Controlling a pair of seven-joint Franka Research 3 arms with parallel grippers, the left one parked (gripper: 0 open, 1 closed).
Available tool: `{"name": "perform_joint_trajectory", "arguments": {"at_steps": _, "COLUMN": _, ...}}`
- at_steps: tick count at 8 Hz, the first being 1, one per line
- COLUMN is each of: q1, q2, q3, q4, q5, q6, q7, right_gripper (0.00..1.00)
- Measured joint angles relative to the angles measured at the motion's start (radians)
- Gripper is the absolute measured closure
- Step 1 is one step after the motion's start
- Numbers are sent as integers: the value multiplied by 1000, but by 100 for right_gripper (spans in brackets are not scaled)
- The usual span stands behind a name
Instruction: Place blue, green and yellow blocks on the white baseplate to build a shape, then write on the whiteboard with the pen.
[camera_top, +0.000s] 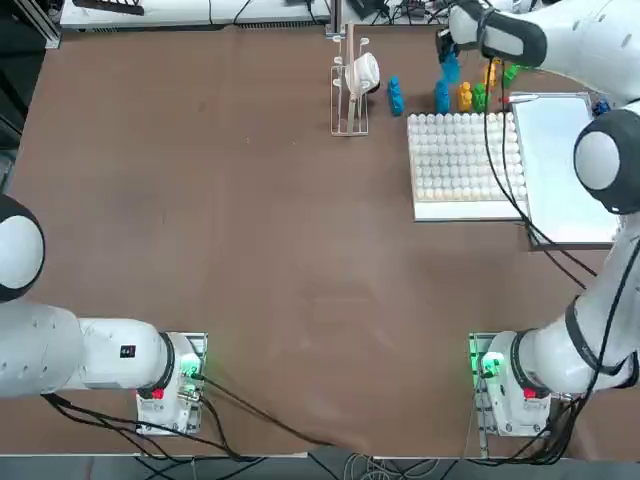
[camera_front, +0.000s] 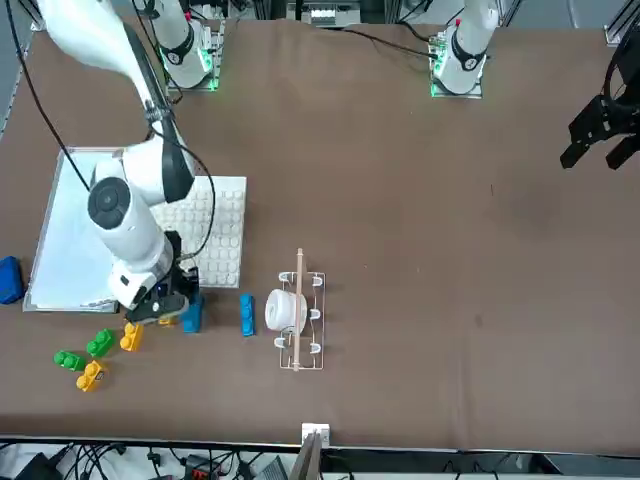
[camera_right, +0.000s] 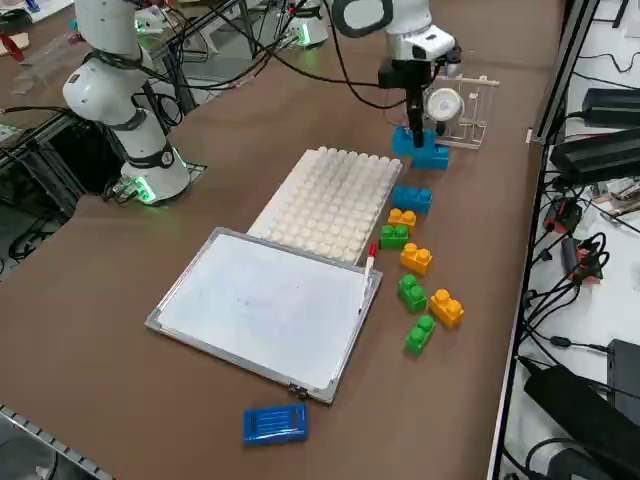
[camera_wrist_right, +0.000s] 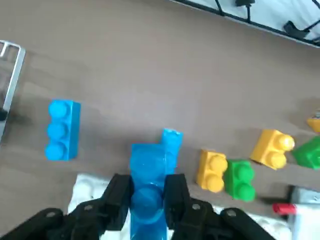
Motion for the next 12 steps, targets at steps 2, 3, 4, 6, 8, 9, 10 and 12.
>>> {"name": "perform_joint_trajectory", "arguments": {"at_steps": 2, "q1": -26, "q2": -101, "q3": 0, "q4": -116, "q5": 1, "q6": 1, "q7": -66, "right_gripper": 61}}
{"name": "perform_joint_trajectory", "arguments": {"at_steps": 3, "q1": -35, "q2": -158, "q3": 0, "q4": -187, "q5": 2, "q6": 7, "q7": -100, "right_gripper": 61}}
{"name": "perform_joint_trajectory", "arguments": {"at_steps": 4, "q1": -37, "q2": -222, "q3": 1, "q4": -265, "q5": 8, "q6": 14, "q7": -127, "right_gripper": 61}}
{"name": "perform_joint_trajectory", "arguments": {"at_steps": 6, "q1": -51, "q2": -348, "q3": 0, "q4": -413, "q5": 38, "q6": 16, "q7": -215, "right_gripper": 61}}
{"name": "perform_joint_trajectory", "arguments": {"at_steps": 8, "q1": -90, "q2": -432, "q3": -1, "q4": -505, "q5": 92, "q6": 6, "q7": -341, "right_gripper": 61}}
{"name": "perform_joint_trajectory", "arguments": {"at_steps": 9, "q1": -108, "q2": -454, "q3": -1, "q4": -527, "q5": 107, "q6": -13, "q7": -414, "right_gripper": 61}}
{"name": "perform_joint_trajectory", "arguments": {"at_steps": 10, "q1": -119, "q2": -473, "q3": -2, "q4": -544, "q5": 114, "q6": -27, "q7": -500, "right_gripper": 61}}
{"name": "perform_joint_trajectory", "arguments": {"at_steps": 12, "q1": -123, "q2": -508, "q3": -2, "q4": -575, "q5": 118, "q6": -37, "q7": -682, "right_gripper": 61}}
